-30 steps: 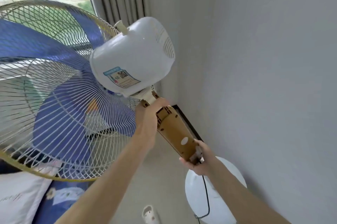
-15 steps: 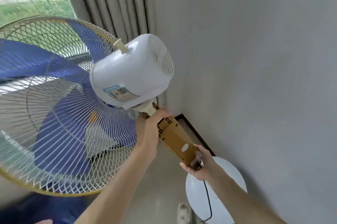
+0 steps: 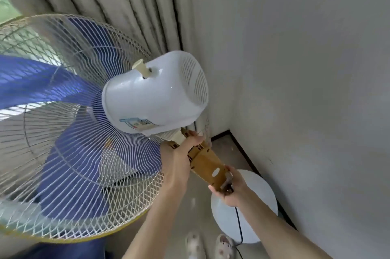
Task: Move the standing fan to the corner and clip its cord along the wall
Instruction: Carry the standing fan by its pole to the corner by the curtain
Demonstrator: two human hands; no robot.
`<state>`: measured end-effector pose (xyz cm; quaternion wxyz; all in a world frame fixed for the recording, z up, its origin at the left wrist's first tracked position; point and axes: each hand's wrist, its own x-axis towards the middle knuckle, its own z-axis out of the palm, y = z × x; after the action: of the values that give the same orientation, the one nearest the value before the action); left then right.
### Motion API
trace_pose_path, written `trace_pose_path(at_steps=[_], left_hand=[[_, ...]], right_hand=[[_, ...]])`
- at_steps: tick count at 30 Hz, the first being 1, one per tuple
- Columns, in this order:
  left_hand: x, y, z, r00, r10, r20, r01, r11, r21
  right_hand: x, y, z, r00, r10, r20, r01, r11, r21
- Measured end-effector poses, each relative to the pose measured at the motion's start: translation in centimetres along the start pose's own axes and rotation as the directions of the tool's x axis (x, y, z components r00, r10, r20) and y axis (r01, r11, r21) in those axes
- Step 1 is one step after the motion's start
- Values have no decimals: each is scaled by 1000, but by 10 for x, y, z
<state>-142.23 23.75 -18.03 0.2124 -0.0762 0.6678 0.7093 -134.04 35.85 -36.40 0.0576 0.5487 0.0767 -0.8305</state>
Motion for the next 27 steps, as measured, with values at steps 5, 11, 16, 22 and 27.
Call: trace_pose_path(at_steps=[5, 11, 16, 22, 27], left_hand=[[58, -18, 15, 999, 1, -35, 2, 998, 70], [119, -38, 33, 995, -33, -94, 37, 998, 43], [160, -60, 44, 998, 15, -69, -11, 999, 53], [174, -99, 37, 994, 23, -102, -6, 985, 170], [177, -118, 51, 994, 53, -93, -35, 982, 186]], right_hand=[[56, -34, 28, 999, 11, 42, -8, 998, -57], [127, -68, 50, 999, 39, 5, -38, 987, -158], [181, -87, 59, 999, 20, -28, -24, 985, -173], [230, -84, 48, 995, -10, -102, -11, 979, -204], [233, -92, 38, 994, -44, -99, 22, 976, -216]])
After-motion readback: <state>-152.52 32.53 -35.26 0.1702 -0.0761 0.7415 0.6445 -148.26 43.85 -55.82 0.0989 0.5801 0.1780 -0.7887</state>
